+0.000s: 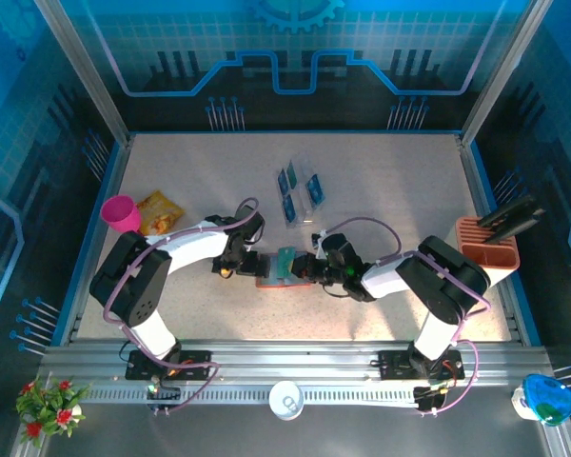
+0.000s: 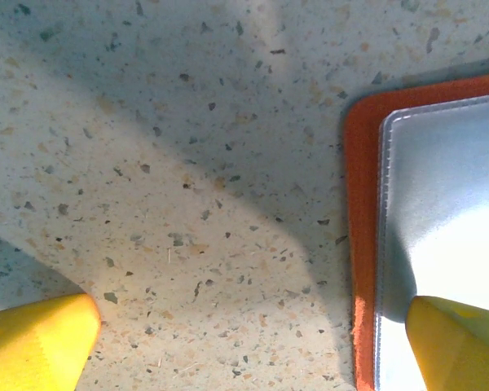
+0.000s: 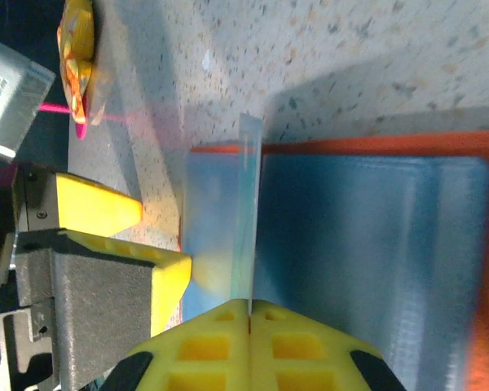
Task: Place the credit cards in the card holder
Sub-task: Insert the credit card into the card slot.
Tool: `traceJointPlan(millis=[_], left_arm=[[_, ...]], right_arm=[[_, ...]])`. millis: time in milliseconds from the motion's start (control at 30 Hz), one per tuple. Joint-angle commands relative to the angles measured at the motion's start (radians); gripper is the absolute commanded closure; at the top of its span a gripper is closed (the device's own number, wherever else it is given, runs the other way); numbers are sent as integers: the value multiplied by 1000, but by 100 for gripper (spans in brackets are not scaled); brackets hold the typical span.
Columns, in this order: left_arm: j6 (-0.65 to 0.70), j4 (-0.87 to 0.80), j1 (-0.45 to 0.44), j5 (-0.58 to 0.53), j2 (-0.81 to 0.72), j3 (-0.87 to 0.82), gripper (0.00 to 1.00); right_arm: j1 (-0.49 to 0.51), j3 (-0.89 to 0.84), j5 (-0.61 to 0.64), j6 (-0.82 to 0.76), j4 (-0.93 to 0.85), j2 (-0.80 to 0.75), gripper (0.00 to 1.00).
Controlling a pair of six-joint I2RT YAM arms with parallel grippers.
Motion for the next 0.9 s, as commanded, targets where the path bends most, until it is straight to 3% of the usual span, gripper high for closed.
traceJointPlan(millis=[0, 367, 867], left_arm=[[-12, -13, -5, 3, 55, -30, 1], [-10, -7, -5, 7, 56, -32, 1], [-10, 5, -6, 14, 63, -37, 1]], right_arm=[[-9, 17, -60, -15, 4, 42, 100], [-8, -5, -7, -14, -71, -5, 100], [-7, 10, -51, -44, -196, -27, 100]])
